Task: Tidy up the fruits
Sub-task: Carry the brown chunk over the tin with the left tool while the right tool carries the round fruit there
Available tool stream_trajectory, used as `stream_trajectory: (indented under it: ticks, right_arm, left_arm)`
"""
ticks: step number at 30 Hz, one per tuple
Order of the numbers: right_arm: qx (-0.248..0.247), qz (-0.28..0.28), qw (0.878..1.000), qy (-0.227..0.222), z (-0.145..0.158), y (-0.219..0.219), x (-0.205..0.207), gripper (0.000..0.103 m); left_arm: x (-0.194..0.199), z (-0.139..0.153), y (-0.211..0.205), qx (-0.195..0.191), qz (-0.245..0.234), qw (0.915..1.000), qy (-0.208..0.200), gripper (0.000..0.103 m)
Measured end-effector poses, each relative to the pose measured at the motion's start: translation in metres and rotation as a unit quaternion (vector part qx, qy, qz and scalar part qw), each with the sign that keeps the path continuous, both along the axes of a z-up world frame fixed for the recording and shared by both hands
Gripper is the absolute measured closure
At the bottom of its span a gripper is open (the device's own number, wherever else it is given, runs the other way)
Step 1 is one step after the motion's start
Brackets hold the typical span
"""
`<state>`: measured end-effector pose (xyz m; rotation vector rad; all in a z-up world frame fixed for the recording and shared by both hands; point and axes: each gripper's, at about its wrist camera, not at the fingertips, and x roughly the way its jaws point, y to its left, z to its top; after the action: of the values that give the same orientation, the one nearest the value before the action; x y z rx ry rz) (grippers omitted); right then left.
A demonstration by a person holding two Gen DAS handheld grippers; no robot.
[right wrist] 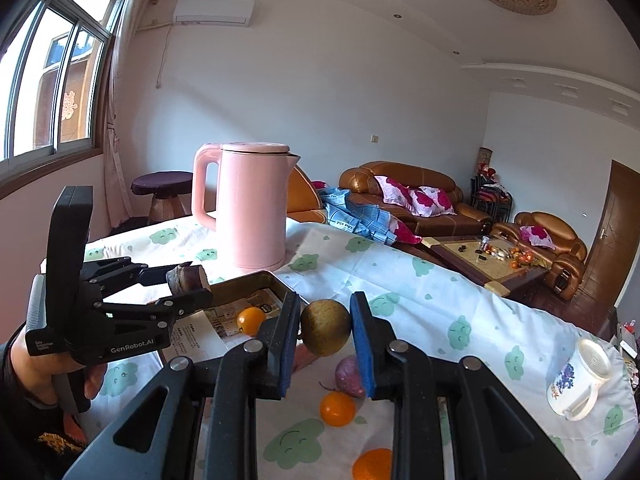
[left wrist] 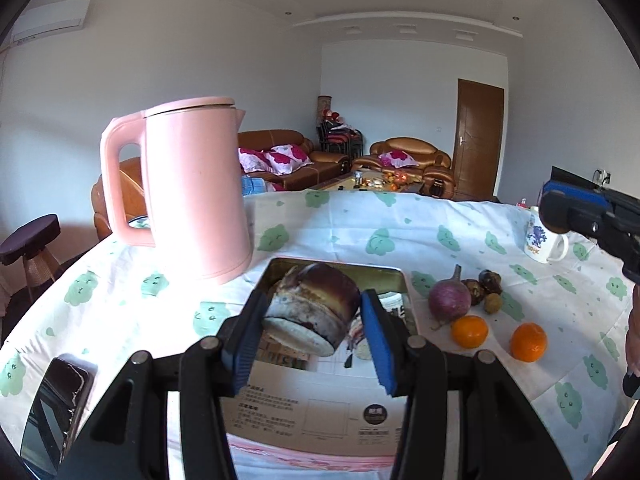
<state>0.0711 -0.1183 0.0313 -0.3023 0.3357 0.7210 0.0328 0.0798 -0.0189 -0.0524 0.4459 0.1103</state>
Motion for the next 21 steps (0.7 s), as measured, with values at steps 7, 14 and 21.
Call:
stream_trajectory:
  ticks: [7, 14, 21]
  right_arm:
    - [-0.019, 0.027, 0.999, 0.019, -0.018, 0.037, 0.004, 0.076]
    - [-0.032, 0.048, 0.997, 0.046, -0.039, 0.068, 0.009, 0.076]
    - [-0.041, 0.06, 0.994, 0.078, -0.063, 0.088, 0.014, 0.075]
  left_arm:
    - [0.007, -0.009, 0.019, 0.003, 0.018, 0.9996, 0.022, 0.053]
    - [0.014, -0.019, 0.026, 0.01, 0.014, 0.9989, 0.044, 0.053]
    - [0.018, -0.023, 0.033, 0.014, 0.02, 0.9981, 0.057, 0.053]
